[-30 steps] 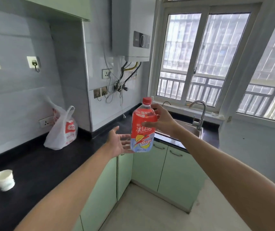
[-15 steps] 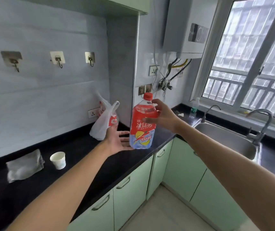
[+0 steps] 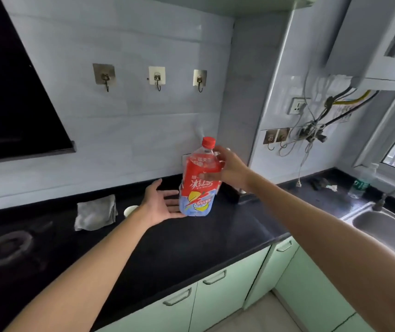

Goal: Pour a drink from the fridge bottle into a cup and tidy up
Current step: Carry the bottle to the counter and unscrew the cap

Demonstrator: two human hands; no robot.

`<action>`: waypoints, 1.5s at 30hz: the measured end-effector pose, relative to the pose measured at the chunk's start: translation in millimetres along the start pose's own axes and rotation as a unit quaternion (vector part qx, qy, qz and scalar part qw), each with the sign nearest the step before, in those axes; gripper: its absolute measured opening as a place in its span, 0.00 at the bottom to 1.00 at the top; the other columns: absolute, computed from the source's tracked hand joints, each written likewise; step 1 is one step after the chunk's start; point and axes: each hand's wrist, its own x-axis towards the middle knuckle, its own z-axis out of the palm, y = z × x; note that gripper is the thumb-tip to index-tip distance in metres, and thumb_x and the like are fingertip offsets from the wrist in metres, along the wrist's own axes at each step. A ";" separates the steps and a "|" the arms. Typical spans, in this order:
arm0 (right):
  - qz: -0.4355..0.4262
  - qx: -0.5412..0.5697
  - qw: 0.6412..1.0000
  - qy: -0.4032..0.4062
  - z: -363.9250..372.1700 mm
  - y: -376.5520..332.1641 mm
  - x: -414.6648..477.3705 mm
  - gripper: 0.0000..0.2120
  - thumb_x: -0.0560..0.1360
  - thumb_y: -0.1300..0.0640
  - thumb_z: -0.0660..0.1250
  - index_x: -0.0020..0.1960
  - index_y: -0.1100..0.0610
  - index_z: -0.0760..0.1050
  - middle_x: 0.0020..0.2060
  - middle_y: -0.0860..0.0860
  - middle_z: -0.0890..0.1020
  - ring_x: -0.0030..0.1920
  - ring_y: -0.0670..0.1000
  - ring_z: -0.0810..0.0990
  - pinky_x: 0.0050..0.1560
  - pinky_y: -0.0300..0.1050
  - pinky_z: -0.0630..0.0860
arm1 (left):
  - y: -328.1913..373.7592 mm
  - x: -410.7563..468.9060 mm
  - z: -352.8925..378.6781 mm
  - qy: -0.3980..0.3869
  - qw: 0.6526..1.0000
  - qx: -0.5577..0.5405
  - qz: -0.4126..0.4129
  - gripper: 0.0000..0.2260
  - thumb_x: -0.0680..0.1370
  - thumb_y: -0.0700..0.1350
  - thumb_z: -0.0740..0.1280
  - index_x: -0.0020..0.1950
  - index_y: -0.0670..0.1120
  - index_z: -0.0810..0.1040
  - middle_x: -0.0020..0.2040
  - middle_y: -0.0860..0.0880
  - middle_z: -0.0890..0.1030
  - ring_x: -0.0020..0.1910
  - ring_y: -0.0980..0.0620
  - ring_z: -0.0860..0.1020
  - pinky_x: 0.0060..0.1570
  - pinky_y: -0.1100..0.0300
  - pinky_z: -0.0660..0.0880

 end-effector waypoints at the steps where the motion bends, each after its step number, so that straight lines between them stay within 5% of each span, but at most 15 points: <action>1: -0.006 -0.003 1.000 -0.011 5.0 0.9 11.2 0.35 0.67 0.59 0.80 0.69 0.56 0.67 0.55 0.50 0.79 0.53 0.48 0.82 0.51 0.45 0.83 | 4.8 4.1 -6.9 0.008 1.000 -0.007 0.007 0.31 0.81 0.62 0.54 0.67 0.36 0.72 0.61 0.31 0.77 0.58 0.31 0.78 0.60 0.33 0.73; 11: -0.067 -0.049 0.988 -0.128 65.3 15.4 108.5 0.36 0.67 0.54 0.80 0.69 0.53 0.65 0.58 0.53 0.80 0.55 0.52 0.81 0.56 0.50 0.81 | 34.0 40.8 -63.0 0.112 0.991 -0.068 0.038 0.29 0.81 0.61 0.55 0.59 0.35 0.75 0.60 0.31 0.77 0.59 0.30 0.77 0.64 0.30 0.69; 17: -0.068 -0.005 0.980 -0.189 101.9 30.1 139.1 0.33 0.66 0.57 0.81 0.65 0.51 0.67 0.52 0.46 0.80 0.49 0.43 0.80 0.48 0.39 0.80 | 29.1 49.6 -93.7 0.168 0.980 -0.100 0.044 0.29 0.81 0.62 0.56 0.60 0.35 0.75 0.59 0.32 0.78 0.57 0.31 0.78 0.52 0.33 0.74; 19: -0.062 0.012 0.977 -0.206 113.4 37.1 142.9 0.33 0.66 0.57 0.81 0.64 0.48 0.67 0.50 0.42 0.79 0.49 0.42 0.80 0.44 0.33 0.77 | 24.2 51.1 -102.8 0.190 0.975 -0.106 0.049 0.29 0.80 0.63 0.56 0.58 0.36 0.75 0.59 0.33 0.78 0.58 0.31 0.78 0.57 0.32 0.72; 25: -0.067 0.035 0.963 -0.260 148.4 67.1 140.1 0.35 0.64 0.58 0.82 0.66 0.50 0.69 0.54 0.44 0.79 0.52 0.44 0.80 0.49 0.37 0.77 | -7.0 57.3 -125.4 0.262 0.956 -0.127 0.037 0.28 0.81 0.62 0.55 0.59 0.37 0.76 0.58 0.33 0.79 0.56 0.33 0.79 0.62 0.33 0.70; 38: -0.027 0.074 0.953 -0.291 197.2 132.9 107.9 0.36 0.62 0.55 0.83 0.62 0.42 0.68 0.56 0.44 0.78 0.56 0.47 0.80 0.50 0.38 0.80 | -69.4 53.9 -145.8 0.337 0.930 -0.144 -0.027 0.21 0.83 0.57 0.57 0.55 0.39 0.76 0.57 0.35 0.80 0.58 0.34 0.78 0.67 0.34 0.68; 45: 0.002 0.084 0.958 -0.273 214.1 153.2 98.1 0.38 0.59 0.55 0.83 0.63 0.43 0.68 0.56 0.44 0.78 0.56 0.46 0.79 0.56 0.47 0.81 | -86.2 60.3 -162.7 0.345 0.926 -0.149 -0.047 0.19 0.83 0.55 0.57 0.56 0.39 0.77 0.57 0.35 0.80 0.59 0.35 0.77 0.67 0.36 0.69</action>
